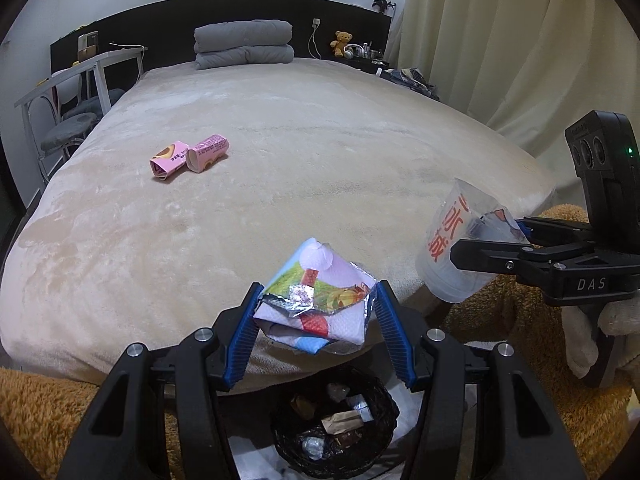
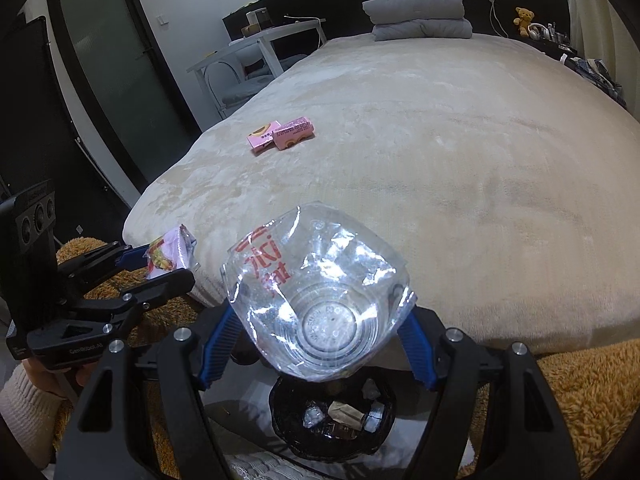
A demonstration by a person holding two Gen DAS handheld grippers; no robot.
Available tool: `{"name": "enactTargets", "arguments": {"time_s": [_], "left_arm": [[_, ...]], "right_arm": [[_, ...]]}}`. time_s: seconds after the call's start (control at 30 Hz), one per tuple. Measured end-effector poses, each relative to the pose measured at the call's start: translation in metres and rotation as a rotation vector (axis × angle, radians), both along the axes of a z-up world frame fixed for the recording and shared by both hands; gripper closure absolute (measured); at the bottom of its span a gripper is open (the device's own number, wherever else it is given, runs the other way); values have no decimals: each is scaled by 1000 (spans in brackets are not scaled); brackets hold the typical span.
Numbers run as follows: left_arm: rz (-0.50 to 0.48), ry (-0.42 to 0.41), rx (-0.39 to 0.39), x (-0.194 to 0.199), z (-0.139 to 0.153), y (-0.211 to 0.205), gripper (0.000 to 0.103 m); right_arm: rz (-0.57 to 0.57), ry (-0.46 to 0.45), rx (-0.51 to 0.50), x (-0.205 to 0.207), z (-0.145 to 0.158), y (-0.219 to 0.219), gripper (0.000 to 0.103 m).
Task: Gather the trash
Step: 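Carry the wrapper and clear cup down over the black bin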
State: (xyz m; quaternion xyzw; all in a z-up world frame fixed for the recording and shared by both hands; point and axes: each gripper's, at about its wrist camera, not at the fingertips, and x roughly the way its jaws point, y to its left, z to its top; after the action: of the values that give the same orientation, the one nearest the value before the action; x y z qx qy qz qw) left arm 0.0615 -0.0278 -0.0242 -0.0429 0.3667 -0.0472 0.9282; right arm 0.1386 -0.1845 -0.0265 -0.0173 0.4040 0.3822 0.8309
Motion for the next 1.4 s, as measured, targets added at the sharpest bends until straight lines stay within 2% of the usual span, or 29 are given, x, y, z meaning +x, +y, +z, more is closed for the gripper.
{"name": "enactTargets", "arguments": {"time_s": [0.33, 0.5, 0.6, 0.9, 1.17, 1.4], "left_arm": [[-7, 79, -47, -11, -19, -5, 48], [-9, 144, -42, -10, -33, -10, 48], [-10, 196, -36, -8, -43, -11, 48], [-27, 389, -72, 5, -81, -10, 48], [-66, 548, -98, 14, -114, -17, 48], [-88, 674, -122, 21, -140, -16, 48]], "right_arm": [[4, 70, -37, -12, -17, -4, 32], [-1, 162, -53, -14, -34, -2, 32], [3, 181, -107, -16, -43, 4, 32], [2, 376, -170, -3, -80, 10, 32], [11, 504, -257, 1, -112, 22, 32], [26, 557, -310, 3, -126, 32, 32]]}}
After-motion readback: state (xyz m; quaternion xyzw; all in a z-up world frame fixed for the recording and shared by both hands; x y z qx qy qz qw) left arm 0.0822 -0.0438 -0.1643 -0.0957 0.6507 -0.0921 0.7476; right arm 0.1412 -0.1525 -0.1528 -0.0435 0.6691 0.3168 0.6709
